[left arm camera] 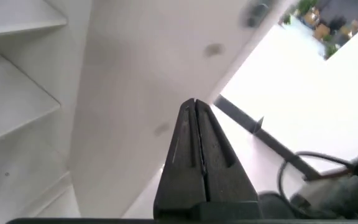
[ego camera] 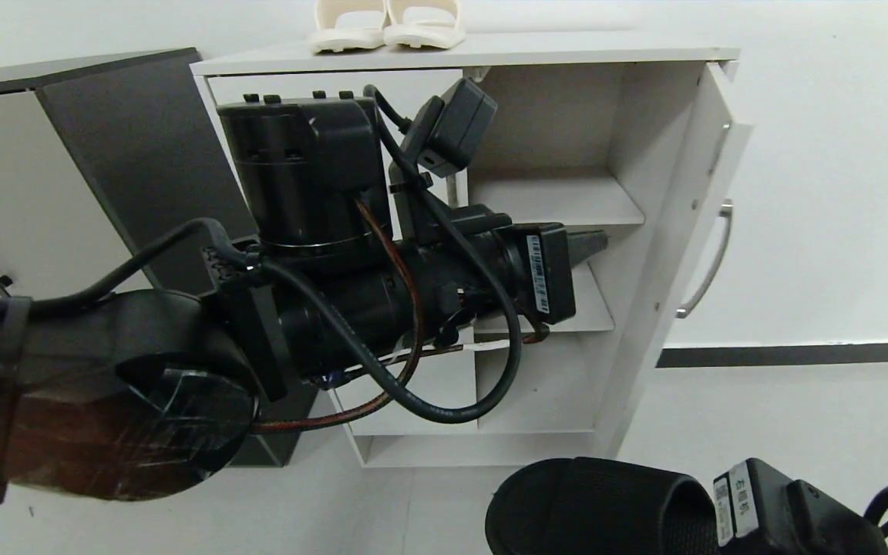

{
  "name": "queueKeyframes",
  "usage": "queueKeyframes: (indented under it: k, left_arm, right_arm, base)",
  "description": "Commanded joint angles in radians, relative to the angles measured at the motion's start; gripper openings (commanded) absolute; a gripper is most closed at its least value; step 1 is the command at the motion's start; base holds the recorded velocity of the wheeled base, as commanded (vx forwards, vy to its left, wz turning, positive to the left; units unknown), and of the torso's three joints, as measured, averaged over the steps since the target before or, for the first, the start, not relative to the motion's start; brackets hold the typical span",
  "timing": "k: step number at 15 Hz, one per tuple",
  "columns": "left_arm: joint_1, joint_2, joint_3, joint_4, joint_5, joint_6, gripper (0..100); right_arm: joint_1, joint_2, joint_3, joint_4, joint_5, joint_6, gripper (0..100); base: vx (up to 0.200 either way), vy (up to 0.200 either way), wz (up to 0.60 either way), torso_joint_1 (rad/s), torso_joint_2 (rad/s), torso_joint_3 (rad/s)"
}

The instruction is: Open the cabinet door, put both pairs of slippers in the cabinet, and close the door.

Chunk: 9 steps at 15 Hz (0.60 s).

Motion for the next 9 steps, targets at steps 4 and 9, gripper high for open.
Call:
queueKeyframes:
  k: [4,9]
  left_arm:
    - [0.130,-0.162,0.160,-0.043,0.077,0.055,0]
    - [0.294,-0.763,0.520,0.324,0.538,0.205,0]
  right_arm:
    - [-0.041,0.128,-0.107,-0.027,-0.267,0.091,0]
    - [-0.156,0.443,-0.269,-0.144,-0.769,0.268,0]
  base:
    - [-0.050,0.000,0.00,0.001,0.00,0.001]
    - [0.000,0.000,0.00,0.000,0.00,0.000]
